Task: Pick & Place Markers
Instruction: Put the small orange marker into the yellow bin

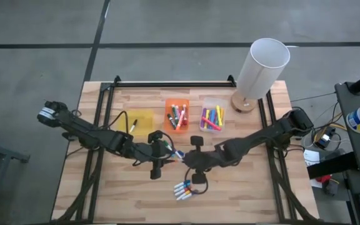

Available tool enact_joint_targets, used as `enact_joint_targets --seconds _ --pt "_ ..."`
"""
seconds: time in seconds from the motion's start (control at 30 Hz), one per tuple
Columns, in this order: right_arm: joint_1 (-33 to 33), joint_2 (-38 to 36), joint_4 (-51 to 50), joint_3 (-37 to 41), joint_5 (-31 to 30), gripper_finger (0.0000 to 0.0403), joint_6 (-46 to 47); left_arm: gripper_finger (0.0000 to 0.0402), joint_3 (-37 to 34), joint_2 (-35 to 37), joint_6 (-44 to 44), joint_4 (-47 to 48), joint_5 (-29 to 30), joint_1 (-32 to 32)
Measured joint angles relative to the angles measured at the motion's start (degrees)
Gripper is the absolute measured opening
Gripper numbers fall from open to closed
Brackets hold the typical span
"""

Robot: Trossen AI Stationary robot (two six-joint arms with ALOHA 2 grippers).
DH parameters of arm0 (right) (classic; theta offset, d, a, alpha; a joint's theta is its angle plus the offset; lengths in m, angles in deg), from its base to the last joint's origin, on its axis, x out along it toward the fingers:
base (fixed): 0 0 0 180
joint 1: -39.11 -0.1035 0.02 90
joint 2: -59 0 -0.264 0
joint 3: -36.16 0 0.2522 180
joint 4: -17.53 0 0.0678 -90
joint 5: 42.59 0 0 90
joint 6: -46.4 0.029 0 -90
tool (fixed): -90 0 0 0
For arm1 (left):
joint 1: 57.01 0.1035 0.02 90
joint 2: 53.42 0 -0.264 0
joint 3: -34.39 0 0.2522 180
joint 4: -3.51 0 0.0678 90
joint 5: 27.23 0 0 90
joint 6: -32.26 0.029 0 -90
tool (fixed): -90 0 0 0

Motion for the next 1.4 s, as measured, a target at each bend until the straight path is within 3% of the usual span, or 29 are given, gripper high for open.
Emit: enact_joint_targets --seconds 0.8,1.17,1.4 --pt "0.66 0.00 2.73 -3.01 -4.73 0.0022 -3.60 0.0136 0.00 0.07 -0.83 -0.33 0.02 0.04" --pt "0.79 0.28 4.36 -2.98 -4.47 0.0029 -3.94 0.0046 0.00 0.09 -0.88 -0.09 3.39 0.26" --pt "0.69 0.37 4.17 -2.96 -5.63 0.0073 -3.45 0.0044 0.00 0.09 -0.43 -0.11 3.52 0.31"
